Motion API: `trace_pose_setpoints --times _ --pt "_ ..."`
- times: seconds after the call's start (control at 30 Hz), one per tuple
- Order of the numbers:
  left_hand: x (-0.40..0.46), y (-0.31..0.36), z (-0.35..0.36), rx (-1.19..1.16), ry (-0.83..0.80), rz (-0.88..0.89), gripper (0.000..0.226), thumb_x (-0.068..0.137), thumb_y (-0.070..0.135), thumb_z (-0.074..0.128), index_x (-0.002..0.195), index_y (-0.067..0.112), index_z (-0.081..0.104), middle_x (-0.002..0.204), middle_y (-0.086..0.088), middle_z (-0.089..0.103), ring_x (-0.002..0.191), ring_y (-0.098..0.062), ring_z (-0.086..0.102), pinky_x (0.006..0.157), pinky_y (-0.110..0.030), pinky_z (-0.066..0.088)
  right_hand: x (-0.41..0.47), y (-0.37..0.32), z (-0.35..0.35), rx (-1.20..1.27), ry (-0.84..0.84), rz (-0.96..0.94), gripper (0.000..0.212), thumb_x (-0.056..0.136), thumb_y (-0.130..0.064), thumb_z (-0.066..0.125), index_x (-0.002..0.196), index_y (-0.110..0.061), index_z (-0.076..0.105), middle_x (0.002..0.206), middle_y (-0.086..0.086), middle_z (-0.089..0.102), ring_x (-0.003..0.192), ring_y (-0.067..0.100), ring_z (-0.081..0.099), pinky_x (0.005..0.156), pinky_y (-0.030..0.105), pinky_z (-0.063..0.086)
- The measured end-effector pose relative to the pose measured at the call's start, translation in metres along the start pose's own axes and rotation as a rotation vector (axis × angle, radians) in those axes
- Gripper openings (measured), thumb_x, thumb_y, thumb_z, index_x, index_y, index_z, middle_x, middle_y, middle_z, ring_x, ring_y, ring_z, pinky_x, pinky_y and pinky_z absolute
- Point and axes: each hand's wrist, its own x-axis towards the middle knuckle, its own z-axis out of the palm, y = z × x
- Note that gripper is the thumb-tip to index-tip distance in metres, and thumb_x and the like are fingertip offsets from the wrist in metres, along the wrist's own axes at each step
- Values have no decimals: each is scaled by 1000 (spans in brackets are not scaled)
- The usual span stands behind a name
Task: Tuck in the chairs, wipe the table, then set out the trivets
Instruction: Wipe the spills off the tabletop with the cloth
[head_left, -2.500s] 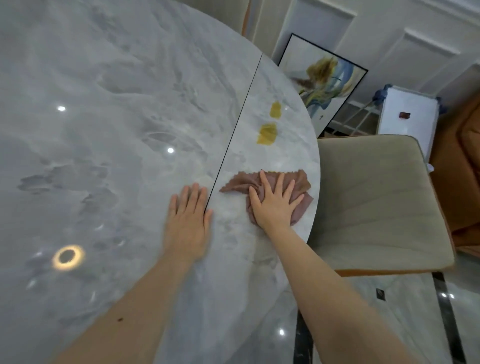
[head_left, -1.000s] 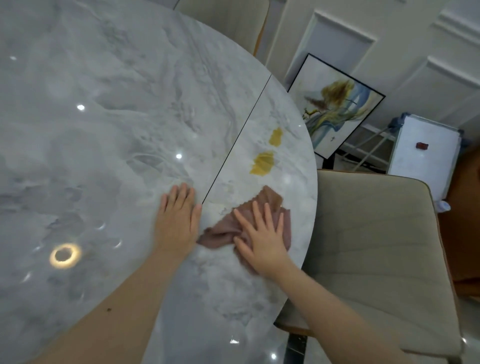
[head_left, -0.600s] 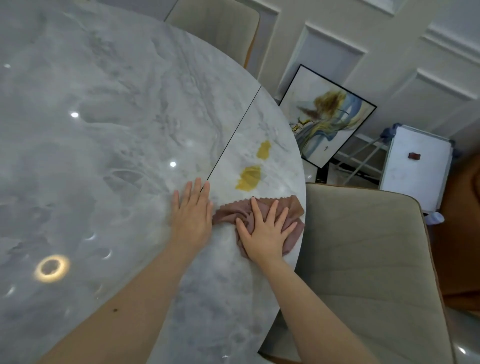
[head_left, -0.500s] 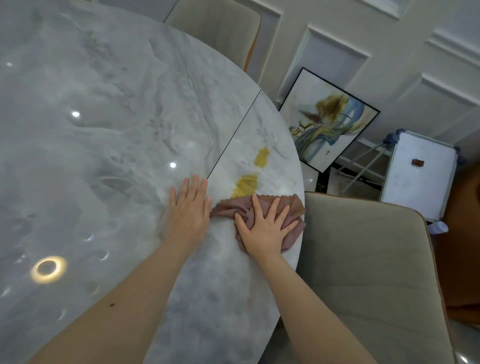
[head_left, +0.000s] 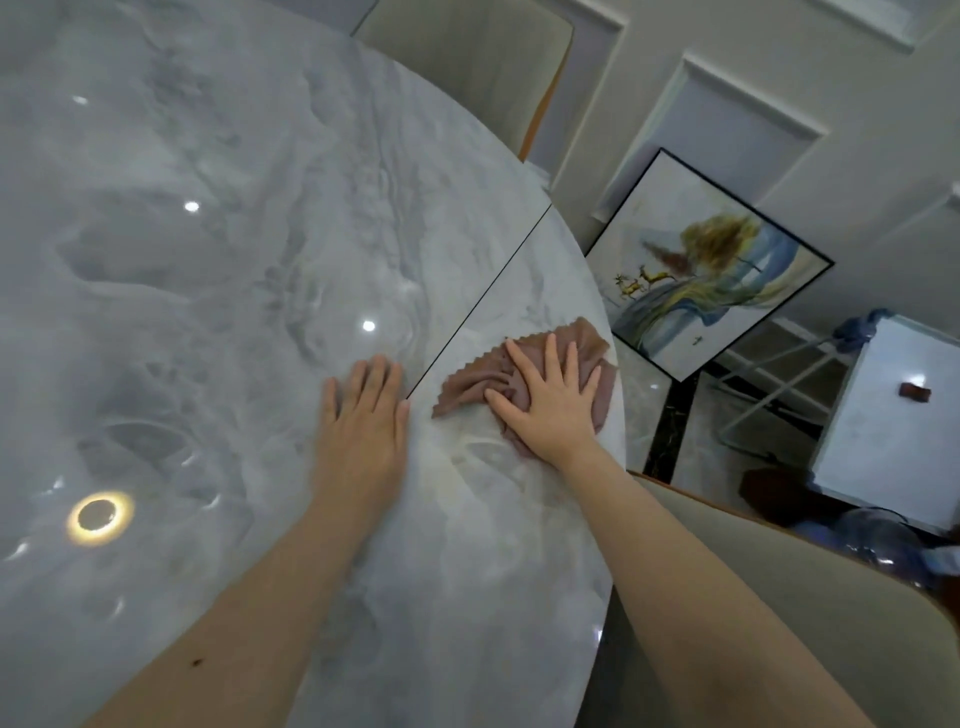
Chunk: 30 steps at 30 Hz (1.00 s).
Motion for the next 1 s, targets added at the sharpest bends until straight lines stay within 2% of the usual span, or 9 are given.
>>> trace_pose_setpoints --times 0.17,0.33,0.6,0.7,0.77,0.83,0.9,0.93,1.0 --pt "1 1 1 13 9 -11 59 96 36 9 146 14 31 153 -1 30 143 -19 22 116 -41 6 26 1 -3 -13 19 -170 80 75 -78 14 148 -45 10 161 -5 0 148 20 -8 116 53 -11" --pt "0 -2 -1 -76 52 17 60 96 36 11 143 13 38 151 -2 34 142 -20 25 117 -43 9 3 -10 1 38 -1 -356 73 85 -64 15 151 -32 16 159 -7 12 148 13 2 119 46 -1" --pt "-6 0 -23 -793 160 -45 40 101 16 31 137 7 47 146 -6 42 136 -16 36 115 -29 22 -92 -40 23 294 -17 -563 53 94 -32 36 144 -15 40 153 1 32 144 10 18 118 22 2" --pt "-7 -3 -26 -842 105 -47 38 102 15 33 137 7 47 145 -4 42 136 -14 37 113 -25 23 -121 -47 7 645 -69 -461 41 96 -20 43 135 -11 50 142 5 49 137 7 35 116 20 21" --pt "-6 -4 -29 -857 70 -27 38 102 15 34 137 6 46 145 -4 42 136 -13 36 115 -28 24 -126 -51 -20 889 -44 -270 40 96 -7 47 136 -13 48 131 15 58 123 13 51 103 12 35" --pt "-6 -3 -32 -835 62 23 40 101 20 33 137 7 46 146 -4 42 137 -14 36 115 -32 25 -122 -49 -46 953 23 -77 49 97 -6 49 144 -17 37 121 27 60 110 17 54 86 -1 35" --pt "-5 -2 -33 -748 51 60 43 100 22 32 137 7 46 146 -4 41 137 -15 35 116 -35 24 -114 -43 -56 819 -19 27 64 97 -25 52 151 -23 18 138 25 47 119 14 48 100 6 32" --pt "-3 -1 -31 -684 38 68 43 100 23 31 138 7 45 147 -5 40 138 -16 34 117 -34 22 -109 -38 -54 667 -65 53 69 96 -40 50 152 -29 10 152 15 31 136 16 34 114 23 23" --pt "0 1 -26 -564 2 73 50 98 29 27 139 7 44 148 -7 38 140 -18 31 117 -29 16 -104 -30 -35 312 -123 51 66 94 -60 32 150 -43 2 161 -2 -2 147 25 -3 117 48 -4"
